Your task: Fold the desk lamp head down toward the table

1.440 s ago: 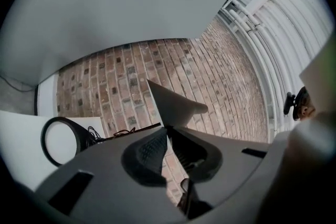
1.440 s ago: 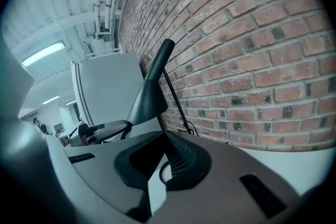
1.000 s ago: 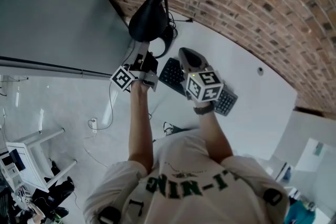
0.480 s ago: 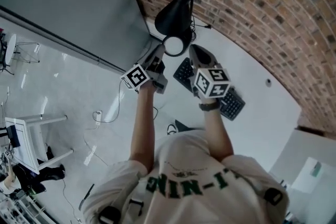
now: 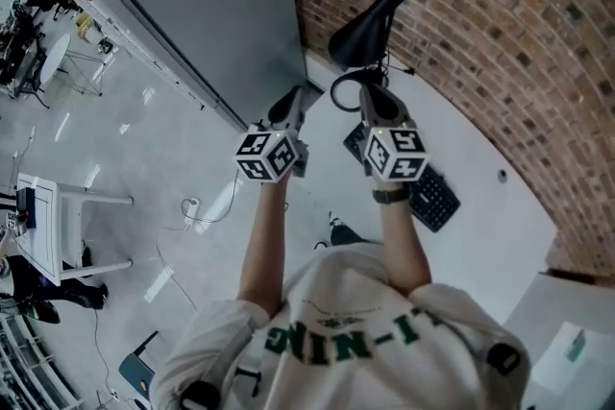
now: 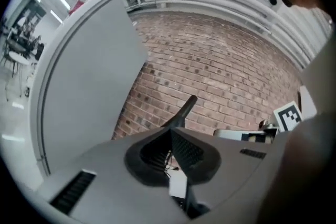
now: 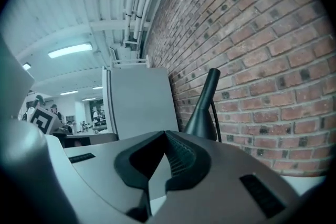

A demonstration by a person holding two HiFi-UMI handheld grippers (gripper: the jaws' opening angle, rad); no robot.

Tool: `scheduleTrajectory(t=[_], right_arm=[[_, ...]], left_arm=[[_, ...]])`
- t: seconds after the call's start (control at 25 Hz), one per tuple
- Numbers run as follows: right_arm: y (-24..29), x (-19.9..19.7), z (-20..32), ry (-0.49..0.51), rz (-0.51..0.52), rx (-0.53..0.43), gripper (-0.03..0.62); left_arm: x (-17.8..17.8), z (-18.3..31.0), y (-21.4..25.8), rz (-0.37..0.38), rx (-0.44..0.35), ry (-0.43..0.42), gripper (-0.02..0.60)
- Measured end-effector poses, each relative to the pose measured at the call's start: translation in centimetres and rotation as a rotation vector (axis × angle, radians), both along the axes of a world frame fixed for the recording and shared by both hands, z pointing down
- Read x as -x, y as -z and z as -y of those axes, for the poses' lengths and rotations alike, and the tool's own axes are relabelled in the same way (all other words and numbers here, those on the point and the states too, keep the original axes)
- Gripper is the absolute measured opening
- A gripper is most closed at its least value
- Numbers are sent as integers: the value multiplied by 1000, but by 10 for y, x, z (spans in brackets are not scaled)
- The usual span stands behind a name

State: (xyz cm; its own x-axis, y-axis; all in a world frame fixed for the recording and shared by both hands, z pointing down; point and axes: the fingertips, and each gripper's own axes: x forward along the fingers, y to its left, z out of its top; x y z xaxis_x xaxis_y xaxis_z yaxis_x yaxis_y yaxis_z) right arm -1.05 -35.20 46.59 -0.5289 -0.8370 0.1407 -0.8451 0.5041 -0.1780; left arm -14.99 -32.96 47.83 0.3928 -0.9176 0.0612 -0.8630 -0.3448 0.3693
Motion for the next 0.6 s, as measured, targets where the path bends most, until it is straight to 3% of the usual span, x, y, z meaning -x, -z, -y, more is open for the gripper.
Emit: scheduleTrajectory(t=[0.2,0.6], right_arm=[[19,7,-23,-13,-64,-74,3],[29,8,-49,12,-105,-112,3]], left_arm=[[9,-34,31,174,-85,80,2],[7,-57,39,205,-90,127,2]])
